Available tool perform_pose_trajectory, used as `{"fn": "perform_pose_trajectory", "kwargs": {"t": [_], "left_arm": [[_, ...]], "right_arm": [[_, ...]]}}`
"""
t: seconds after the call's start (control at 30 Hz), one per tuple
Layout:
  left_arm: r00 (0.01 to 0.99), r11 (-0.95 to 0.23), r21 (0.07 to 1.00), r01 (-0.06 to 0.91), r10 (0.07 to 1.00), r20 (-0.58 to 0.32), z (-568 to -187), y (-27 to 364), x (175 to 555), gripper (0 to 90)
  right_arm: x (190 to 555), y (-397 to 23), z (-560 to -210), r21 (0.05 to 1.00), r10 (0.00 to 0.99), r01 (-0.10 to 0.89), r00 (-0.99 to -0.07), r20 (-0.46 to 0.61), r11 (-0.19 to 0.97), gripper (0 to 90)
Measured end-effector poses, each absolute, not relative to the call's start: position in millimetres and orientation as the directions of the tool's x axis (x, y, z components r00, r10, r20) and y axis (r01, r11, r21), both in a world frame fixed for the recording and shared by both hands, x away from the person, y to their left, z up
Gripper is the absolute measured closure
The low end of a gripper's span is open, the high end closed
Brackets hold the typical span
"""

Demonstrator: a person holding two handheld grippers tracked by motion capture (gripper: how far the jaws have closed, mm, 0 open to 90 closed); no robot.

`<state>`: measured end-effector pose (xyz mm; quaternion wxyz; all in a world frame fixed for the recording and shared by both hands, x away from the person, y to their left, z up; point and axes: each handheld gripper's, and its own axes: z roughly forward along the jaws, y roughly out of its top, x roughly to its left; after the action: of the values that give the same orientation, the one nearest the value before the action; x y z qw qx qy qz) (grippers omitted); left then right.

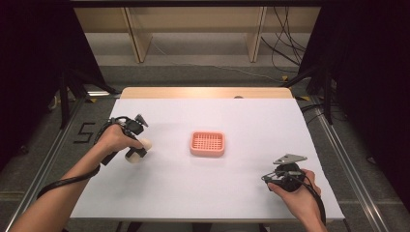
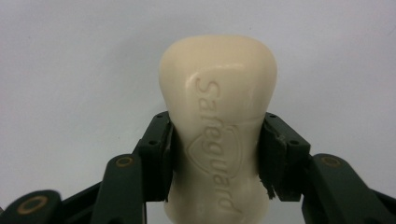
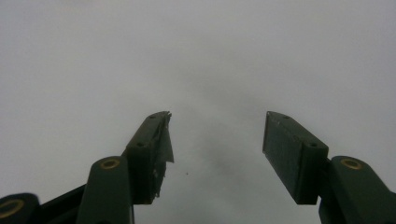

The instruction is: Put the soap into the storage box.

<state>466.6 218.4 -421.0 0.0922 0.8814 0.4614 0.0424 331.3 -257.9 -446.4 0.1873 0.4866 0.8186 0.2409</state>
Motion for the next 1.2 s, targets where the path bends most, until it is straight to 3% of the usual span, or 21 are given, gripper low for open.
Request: {"fn": "perform_pose_trajectory", "kwargs": {"t": [1.2], "left_arm": [[0.714,-0.704,0.200,0.681,0.700,0.034,-413,187,476,49.6]], "right_arm": [[325,-262,-446,0.600,0.897,0.698,-0.435,-0.078,0.390,40.4]]}}
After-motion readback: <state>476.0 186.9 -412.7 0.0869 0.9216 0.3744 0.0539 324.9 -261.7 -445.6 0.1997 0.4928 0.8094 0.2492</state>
